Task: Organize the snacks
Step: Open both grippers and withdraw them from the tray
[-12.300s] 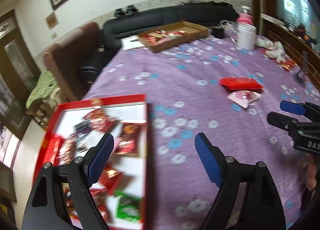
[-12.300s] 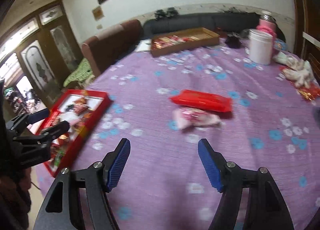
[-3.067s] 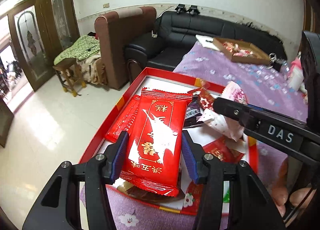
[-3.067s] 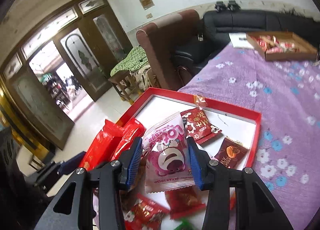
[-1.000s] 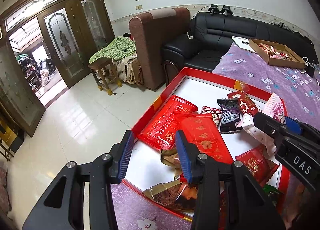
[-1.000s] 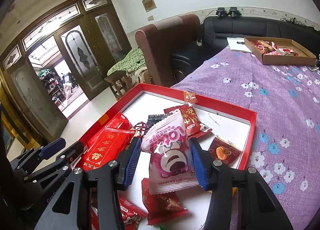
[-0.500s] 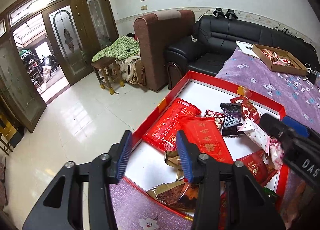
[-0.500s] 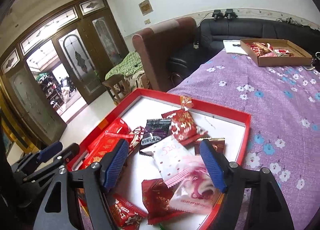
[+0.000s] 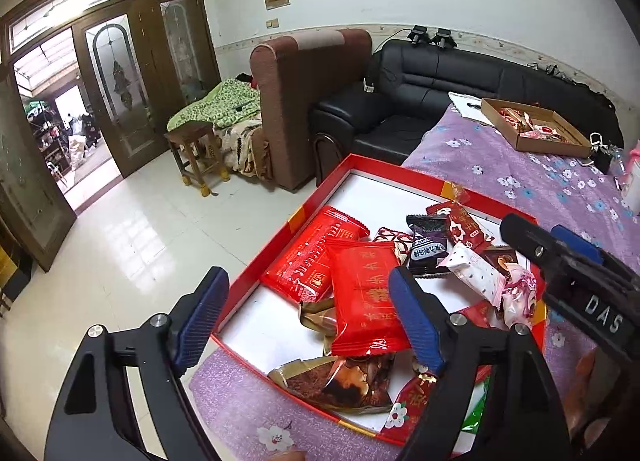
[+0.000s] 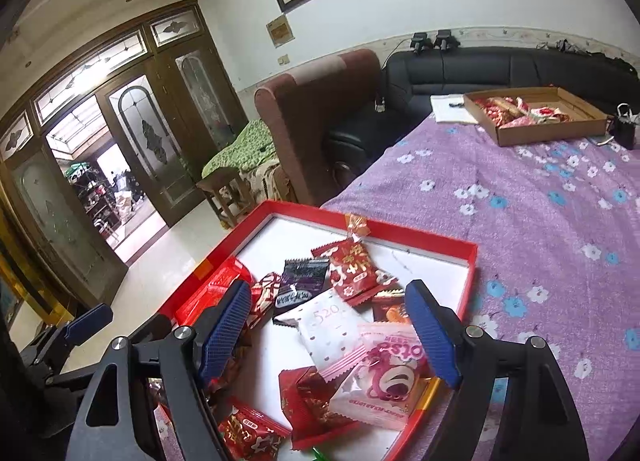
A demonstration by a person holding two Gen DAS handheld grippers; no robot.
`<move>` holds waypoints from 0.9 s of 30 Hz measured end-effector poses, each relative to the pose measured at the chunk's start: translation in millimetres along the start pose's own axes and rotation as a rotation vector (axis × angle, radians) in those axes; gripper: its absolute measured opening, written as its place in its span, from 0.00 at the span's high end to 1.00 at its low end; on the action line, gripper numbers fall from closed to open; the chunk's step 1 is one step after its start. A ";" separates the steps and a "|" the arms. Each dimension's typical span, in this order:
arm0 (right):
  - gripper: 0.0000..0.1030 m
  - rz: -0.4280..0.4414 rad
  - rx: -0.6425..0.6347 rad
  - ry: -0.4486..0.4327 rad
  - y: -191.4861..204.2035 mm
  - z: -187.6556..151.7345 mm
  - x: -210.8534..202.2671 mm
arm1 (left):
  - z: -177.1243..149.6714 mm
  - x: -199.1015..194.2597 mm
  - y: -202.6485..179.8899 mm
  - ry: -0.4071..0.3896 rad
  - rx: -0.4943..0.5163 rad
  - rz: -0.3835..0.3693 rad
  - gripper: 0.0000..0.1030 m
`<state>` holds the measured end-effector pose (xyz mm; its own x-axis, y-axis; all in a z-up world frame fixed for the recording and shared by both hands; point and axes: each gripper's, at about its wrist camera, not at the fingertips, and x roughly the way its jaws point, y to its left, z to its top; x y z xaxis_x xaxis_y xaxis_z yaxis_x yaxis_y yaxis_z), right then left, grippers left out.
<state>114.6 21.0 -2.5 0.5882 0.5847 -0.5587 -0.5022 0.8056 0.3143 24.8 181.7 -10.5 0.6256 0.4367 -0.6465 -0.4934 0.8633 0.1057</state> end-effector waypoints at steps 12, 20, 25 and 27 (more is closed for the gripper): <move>0.19 -0.028 -0.013 -0.036 1.5 -4.2 -17.9 | 2.6 -31.8 19.5 -0.076 -0.046 -0.001 0.16; 0.19 -0.067 -0.081 -0.041 9.5 -42.7 -60.2 | -3.6 -47.4 27.8 -0.113 -0.052 -0.031 0.16; 0.19 -0.112 -0.148 -0.044 16.9 -65.3 -87.0 | -11.2 -58.9 28.8 -0.124 -0.052 -0.058 0.16; 0.19 -0.119 -0.160 -0.042 19.7 -71.4 -94.6 | -15.0 -63.8 28.5 -0.125 -0.048 -0.070 0.16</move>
<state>3.9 -25.3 1.8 0.6737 0.4926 -0.5509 -0.5199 0.8457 0.1204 -38.2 174.7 22.4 0.7287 0.4061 -0.5514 -0.4721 0.8812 0.0251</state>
